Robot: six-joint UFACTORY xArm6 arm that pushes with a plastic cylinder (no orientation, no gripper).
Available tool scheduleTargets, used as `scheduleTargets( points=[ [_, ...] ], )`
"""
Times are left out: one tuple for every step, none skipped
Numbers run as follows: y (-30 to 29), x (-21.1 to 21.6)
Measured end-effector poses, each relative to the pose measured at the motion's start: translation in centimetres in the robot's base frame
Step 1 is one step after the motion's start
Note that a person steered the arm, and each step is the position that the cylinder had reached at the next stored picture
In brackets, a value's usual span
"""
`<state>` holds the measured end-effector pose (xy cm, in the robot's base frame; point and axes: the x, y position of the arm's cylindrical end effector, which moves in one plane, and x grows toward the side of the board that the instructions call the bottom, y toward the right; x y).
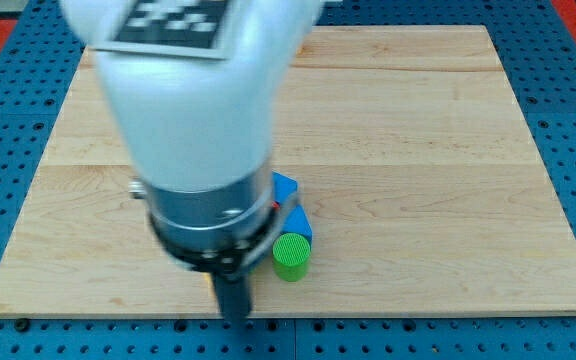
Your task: Move the yellow heart to the left of the red star
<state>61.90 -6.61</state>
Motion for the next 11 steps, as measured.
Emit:
scheduleTargets(
  points=[
    [-0.8, -0.4],
    [-3.2, -1.0],
    [-5.4, -4.6],
    [-5.3, -9.9],
    [-4.9, -10.6],
    [-10.3, -7.6],
    [-8.2, -5.3],
    [-2.0, -4.0],
    [-1.6, -4.4],
    [-1.7, -7.9],
    [-1.0, -11.2]
  ],
)
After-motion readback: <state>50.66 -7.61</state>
